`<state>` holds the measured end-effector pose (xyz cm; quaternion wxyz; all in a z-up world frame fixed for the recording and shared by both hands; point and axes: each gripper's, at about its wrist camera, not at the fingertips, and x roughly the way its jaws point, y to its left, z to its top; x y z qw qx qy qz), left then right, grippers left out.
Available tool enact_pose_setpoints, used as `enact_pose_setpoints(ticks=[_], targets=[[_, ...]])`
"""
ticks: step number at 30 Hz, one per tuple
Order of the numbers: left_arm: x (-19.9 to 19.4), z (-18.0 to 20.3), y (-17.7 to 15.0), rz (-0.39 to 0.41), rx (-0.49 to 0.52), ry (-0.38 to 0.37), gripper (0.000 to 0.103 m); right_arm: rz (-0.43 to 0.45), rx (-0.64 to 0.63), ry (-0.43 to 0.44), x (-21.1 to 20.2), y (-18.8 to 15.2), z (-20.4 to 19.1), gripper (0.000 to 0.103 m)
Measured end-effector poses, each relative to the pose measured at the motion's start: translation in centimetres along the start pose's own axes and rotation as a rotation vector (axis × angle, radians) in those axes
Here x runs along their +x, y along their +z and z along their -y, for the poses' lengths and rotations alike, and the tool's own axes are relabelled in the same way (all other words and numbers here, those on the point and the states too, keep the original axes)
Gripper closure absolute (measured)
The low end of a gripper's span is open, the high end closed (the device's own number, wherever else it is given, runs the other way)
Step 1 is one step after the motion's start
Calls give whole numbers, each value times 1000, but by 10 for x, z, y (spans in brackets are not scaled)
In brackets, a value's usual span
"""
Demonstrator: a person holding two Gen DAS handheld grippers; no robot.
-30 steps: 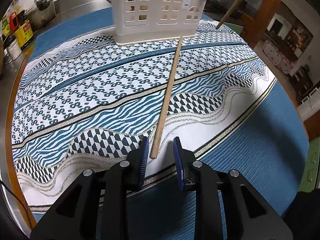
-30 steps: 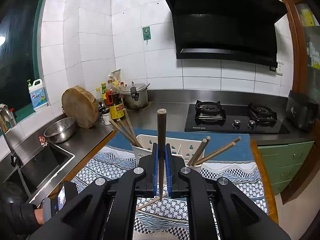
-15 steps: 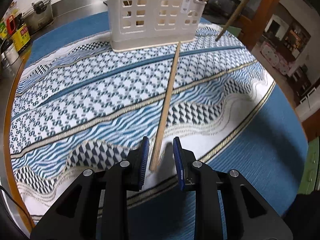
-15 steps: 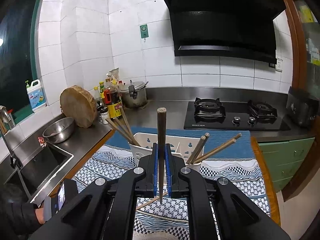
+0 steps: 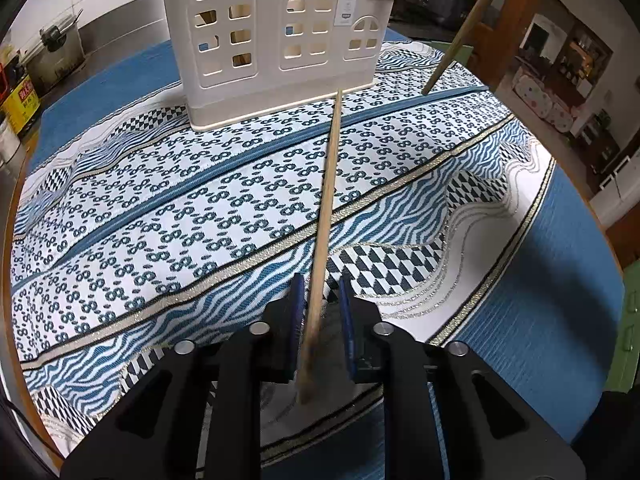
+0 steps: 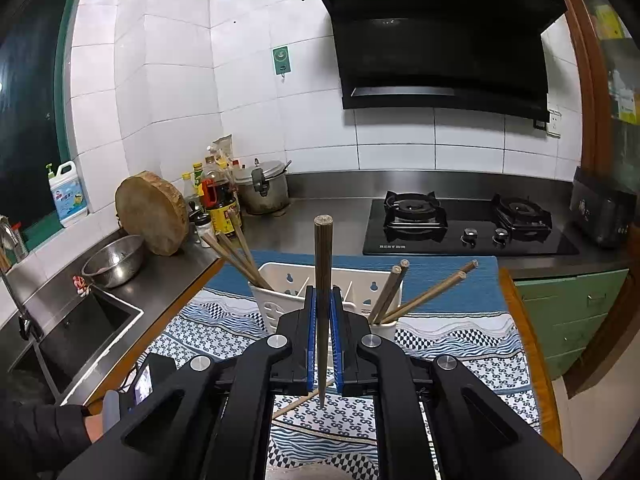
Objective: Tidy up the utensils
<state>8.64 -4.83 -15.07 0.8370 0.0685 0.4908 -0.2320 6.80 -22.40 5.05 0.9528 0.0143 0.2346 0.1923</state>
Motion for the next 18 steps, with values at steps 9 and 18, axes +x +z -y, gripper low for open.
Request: enact_pose_setpoints(ticks=[9,18], targets=[[5,6,3,0,4,46,90,-4,6,6,2,-2,-1,96],[10,11,8,-34,37,60,90,5,6,2,-3,-1,-2,96]])
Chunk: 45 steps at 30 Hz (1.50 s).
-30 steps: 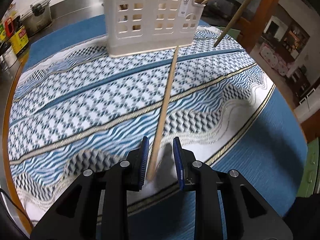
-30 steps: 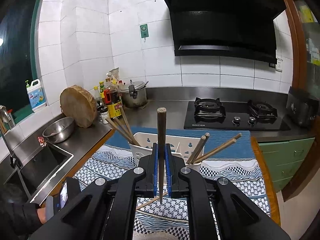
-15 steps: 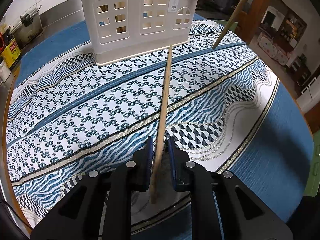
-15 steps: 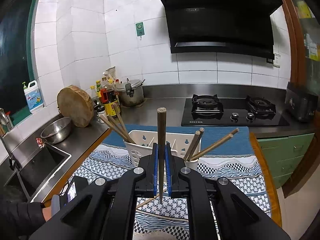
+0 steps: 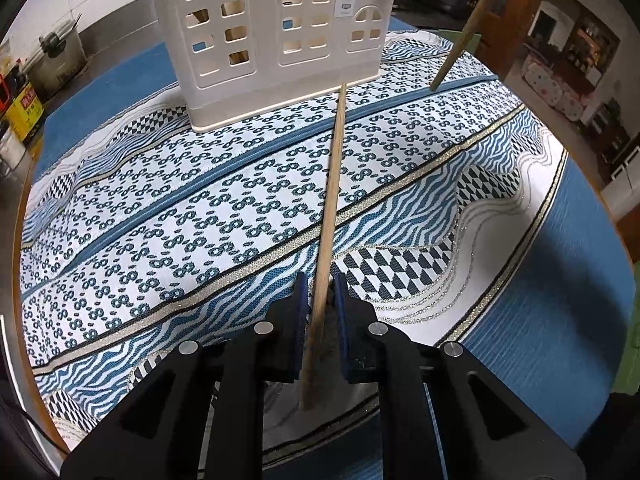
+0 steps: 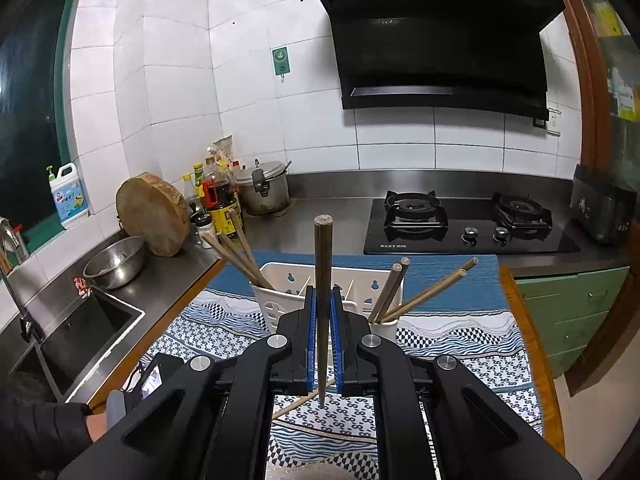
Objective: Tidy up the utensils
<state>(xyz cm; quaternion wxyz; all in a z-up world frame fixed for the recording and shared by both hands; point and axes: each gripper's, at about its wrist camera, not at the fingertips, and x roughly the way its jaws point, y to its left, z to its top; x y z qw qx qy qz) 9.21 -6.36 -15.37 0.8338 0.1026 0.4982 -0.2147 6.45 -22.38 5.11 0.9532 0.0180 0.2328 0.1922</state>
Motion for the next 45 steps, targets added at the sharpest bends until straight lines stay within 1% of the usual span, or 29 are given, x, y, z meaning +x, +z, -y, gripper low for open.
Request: enact_pose_setpoints(ticks=[3,5,11,17,20,23,29,31,33,34,38,45], targets=[[1,1,1,-1,7,3,88,2,3,-4,-1,1,1,96],[1,-1,1,-3,6,-11,87,3,3,-6,-2,1,2,96],[3,0,1,-14,19,-9,87,5,3,-8,-4,1,3,96],[5,-4,3,-27,9,-26,87,7,2,-7,-5,1,5,96],[4,-3,3,-22,27,-22,87,7,3,-7,-5,1,5,96],[5,-5,2,-18,10,-34,87,7,3,-7,-5,1,5,96],[3,2,2,-28,67,2,89,7,6,-7,-6,1,7,96],[3,4,3,-32,77,5,95,7,7,-6,-6,1,7,96],[2,6,3,-35,84,8,96,6,8,-6,-6,1,7,96],[2,7,3,-37,86,9,98,6,8,-6,-6,1,7,96],[3,9,4,-42,81,12,98,7,9,-8,-6,0,8,96],[-15,4,10,3,54,-18,98,11,12,-10,-8,0,10,96]])
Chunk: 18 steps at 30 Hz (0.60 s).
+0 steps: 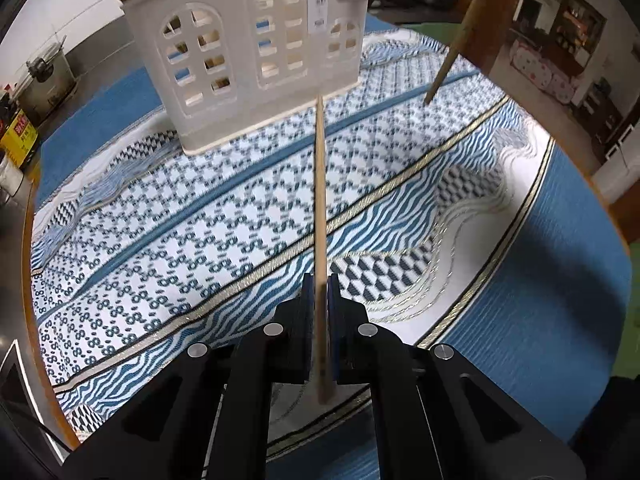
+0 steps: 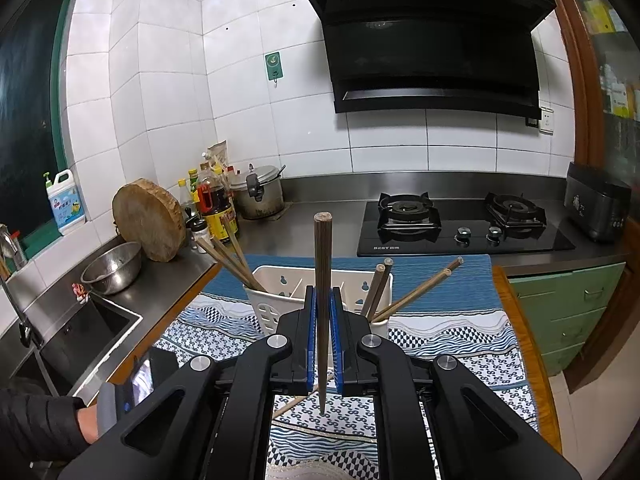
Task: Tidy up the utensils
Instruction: 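Lift the chopstick in the left tool toward the holder while the right tool holds its chopstick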
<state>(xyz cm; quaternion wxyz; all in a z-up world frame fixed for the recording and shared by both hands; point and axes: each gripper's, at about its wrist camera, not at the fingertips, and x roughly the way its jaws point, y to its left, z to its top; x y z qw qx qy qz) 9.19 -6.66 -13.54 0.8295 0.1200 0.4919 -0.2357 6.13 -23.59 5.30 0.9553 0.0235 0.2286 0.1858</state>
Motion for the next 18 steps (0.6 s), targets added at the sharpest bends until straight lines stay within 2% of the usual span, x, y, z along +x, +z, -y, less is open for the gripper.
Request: enact_pose_setpoints(ticks=[6,18], targets=[[-26,-1,8,62,-7,-14,98,11,1,-2,-3,2,-1,96],[-7,-6,-6,-11,-29,-43,97,10,-1,-1,-6,3,-6,96]])
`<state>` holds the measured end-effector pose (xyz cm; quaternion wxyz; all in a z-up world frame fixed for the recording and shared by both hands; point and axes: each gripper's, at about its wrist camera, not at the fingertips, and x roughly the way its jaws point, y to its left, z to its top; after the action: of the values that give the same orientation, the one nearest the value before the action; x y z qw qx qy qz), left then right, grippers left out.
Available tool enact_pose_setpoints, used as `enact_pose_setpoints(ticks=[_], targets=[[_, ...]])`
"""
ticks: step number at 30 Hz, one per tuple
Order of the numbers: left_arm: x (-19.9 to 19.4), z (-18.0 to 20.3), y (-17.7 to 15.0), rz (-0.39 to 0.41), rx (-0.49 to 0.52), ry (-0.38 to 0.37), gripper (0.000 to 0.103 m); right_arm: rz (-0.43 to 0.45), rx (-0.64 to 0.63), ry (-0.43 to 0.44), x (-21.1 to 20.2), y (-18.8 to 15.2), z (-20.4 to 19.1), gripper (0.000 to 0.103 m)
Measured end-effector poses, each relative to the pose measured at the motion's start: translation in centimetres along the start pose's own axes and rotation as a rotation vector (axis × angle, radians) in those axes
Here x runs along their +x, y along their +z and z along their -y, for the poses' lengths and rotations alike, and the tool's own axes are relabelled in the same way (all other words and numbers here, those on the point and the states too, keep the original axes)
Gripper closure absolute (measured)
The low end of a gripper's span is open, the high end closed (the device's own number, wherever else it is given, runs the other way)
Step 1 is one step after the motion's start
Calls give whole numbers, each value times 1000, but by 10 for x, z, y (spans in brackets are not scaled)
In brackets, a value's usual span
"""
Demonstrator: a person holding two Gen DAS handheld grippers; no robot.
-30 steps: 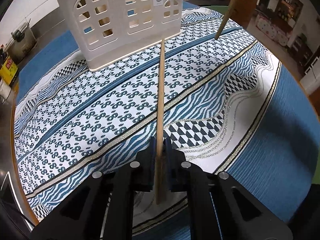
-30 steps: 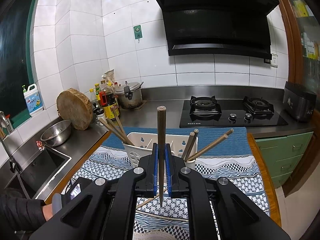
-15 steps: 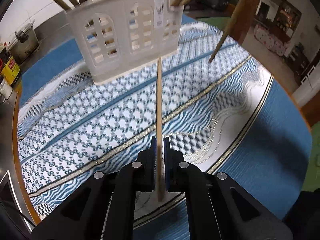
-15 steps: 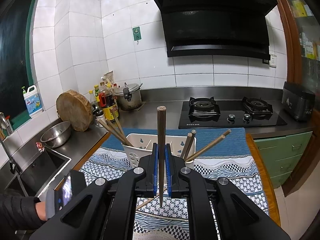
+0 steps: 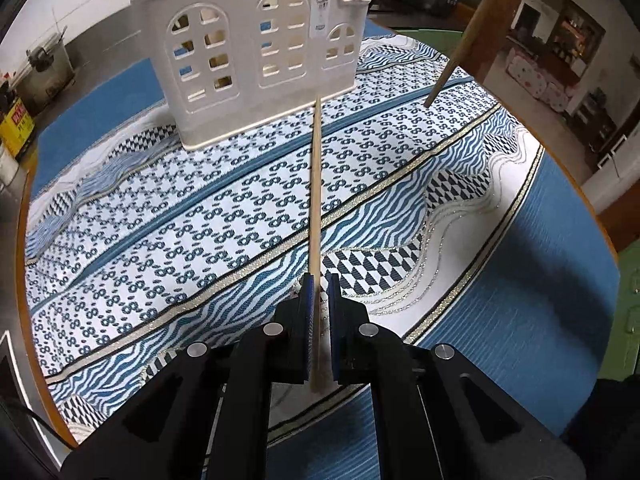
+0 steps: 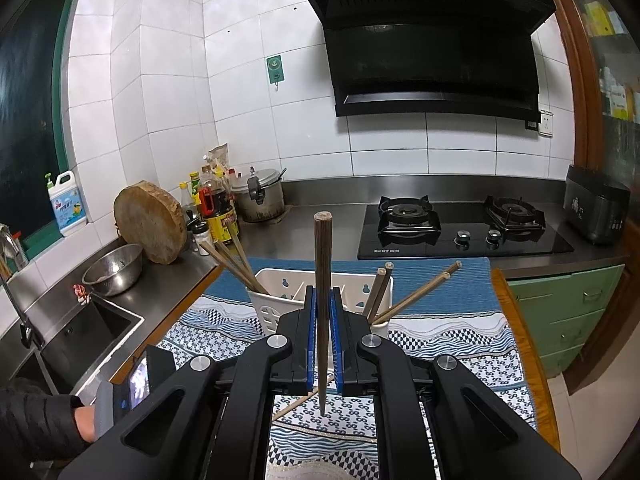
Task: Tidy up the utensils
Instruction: 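Lift the chopstick in the left tool toward the holder while the right tool holds its chopstick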
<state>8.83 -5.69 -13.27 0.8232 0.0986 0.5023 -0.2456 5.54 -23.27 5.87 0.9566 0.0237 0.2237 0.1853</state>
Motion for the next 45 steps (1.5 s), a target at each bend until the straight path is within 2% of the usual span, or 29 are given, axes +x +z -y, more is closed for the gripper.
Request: enact_pose_setpoints(ticks=[13,26,34,39,45], targets=[[15,-6,-5,22,-51,-4,95,-12,3,2,4,-1,-1,96],[21,-2,-7,30,-47,5,94,-13,3,2,5,-1,-2,96],[21,5,-12,60,-39,63,97,-13,-2,9,5,-1,-3,96],[9,9,-9,86,-41,39,97,-8,-8,2,5,0,-2,96],[-25,4,1,170,-59,12,97,-2,0,-5,6,2,3,96]])
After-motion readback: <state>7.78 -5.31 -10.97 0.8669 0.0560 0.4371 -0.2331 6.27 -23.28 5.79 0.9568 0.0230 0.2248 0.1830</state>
